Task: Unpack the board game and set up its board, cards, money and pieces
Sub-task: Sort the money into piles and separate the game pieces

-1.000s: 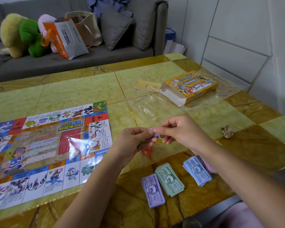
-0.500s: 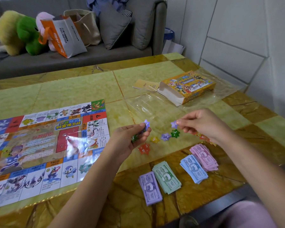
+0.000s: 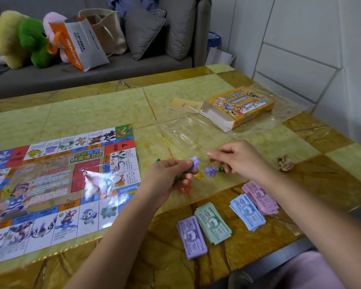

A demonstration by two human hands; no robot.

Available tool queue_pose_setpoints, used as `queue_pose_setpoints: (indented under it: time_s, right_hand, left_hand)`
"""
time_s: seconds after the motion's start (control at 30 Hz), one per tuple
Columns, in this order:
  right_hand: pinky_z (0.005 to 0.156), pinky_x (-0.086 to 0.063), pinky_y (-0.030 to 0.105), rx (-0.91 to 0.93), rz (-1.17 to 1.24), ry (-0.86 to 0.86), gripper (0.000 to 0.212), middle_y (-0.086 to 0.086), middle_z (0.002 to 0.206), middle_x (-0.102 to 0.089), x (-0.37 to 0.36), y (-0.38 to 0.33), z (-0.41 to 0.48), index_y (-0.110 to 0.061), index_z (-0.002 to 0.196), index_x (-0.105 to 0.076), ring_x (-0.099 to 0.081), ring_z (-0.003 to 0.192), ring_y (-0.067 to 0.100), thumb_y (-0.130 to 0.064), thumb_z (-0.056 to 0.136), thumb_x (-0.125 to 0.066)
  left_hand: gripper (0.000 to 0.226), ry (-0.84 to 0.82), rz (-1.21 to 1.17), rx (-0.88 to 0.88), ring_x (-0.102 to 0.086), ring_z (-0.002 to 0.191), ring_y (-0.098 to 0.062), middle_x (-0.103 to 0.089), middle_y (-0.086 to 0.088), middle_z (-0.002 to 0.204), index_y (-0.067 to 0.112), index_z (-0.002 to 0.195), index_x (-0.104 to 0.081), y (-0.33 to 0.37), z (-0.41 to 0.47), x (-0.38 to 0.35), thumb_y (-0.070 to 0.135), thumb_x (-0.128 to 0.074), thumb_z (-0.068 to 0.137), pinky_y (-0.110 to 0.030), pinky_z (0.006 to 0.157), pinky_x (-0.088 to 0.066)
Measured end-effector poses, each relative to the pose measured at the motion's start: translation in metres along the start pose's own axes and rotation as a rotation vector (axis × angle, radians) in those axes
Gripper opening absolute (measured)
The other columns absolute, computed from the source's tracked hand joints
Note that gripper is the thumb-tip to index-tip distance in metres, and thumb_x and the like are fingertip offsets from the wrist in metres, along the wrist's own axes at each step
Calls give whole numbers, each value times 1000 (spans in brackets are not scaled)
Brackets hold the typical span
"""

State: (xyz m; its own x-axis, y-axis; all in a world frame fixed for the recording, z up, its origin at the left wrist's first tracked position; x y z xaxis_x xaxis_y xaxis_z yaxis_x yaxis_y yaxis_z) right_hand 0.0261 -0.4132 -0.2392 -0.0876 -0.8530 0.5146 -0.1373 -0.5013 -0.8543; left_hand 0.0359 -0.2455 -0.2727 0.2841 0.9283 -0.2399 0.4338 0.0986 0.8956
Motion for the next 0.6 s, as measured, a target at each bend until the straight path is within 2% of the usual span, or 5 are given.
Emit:
queue_pose_setpoints:
  time_s: [0.07, 0.17, 0.27, 0.5, 0.6]
  right_hand:
    - [46, -41, 19, 12, 126, -75, 28, -2, 61, -67, -10, -9, -5, -14, 76, -73, -54, 49, 10, -42, 77, -70]
    - [45, -41, 17, 44, 104, -146, 17, -6, 53, -63, -21, -18, -11, -13, 76, -72, -52, 46, 6, -30, 78, -75]
    - [46, -41, 16, 43, 136, -149, 10, -6, 52, -63, -20, -17, -9, -10, 78, -72, -53, 47, 4, -18, 82, -72]
    - [48, -43, 14, 39, 148, -167, 6, -7, 54, -64, -23, -14, -7, -9, 83, -70, -56, 49, 4, -8, 87, -66]
    - [49, -45, 15, 46, 160, -165, 9, 3, 64, -66, -23, -15, -7, -12, 85, -68, -57, 49, 5, -4, 87, -65]
  left_hand:
    - [10, -22, 10, 3, -60, 49, -7, -69, -10, 68, -3, 87, -67, -2, 0, -4, 6, -61, 88, -15, 49, -50]
    - [13, -55, 6, 28, -64, 53, -9, -69, -11, 68, -4, 92, -67, -6, -1, -9, 7, -61, 88, -15, 49, -51]
    - [13, -72, -30, 47, -65, 53, -9, -69, -11, 65, -4, 93, -66, -7, -1, -11, 6, -59, 89, -15, 49, -52]
    - [10, -61, 10, 2, -66, 54, -9, -70, -10, 65, 0, 84, -68, -3, -1, -9, 2, -59, 89, -15, 51, -53]
    - [11, -66, 23, -10, -65, 54, -8, -71, -9, 67, -1, 85, -68, -2, -1, -9, 1, -59, 89, -15, 51, -52]
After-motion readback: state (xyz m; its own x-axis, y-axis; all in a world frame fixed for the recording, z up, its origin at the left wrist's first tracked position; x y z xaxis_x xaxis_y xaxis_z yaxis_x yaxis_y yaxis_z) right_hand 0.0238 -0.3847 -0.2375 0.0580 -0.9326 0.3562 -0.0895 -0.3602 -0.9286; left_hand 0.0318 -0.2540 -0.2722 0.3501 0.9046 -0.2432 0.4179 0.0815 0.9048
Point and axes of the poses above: each hand's wrist, its own z-axis towards the middle knuckle, its own x-axis out of the back of the hand, y = z × x, the point moved 9 cm from there along z, towards the middle knuckle
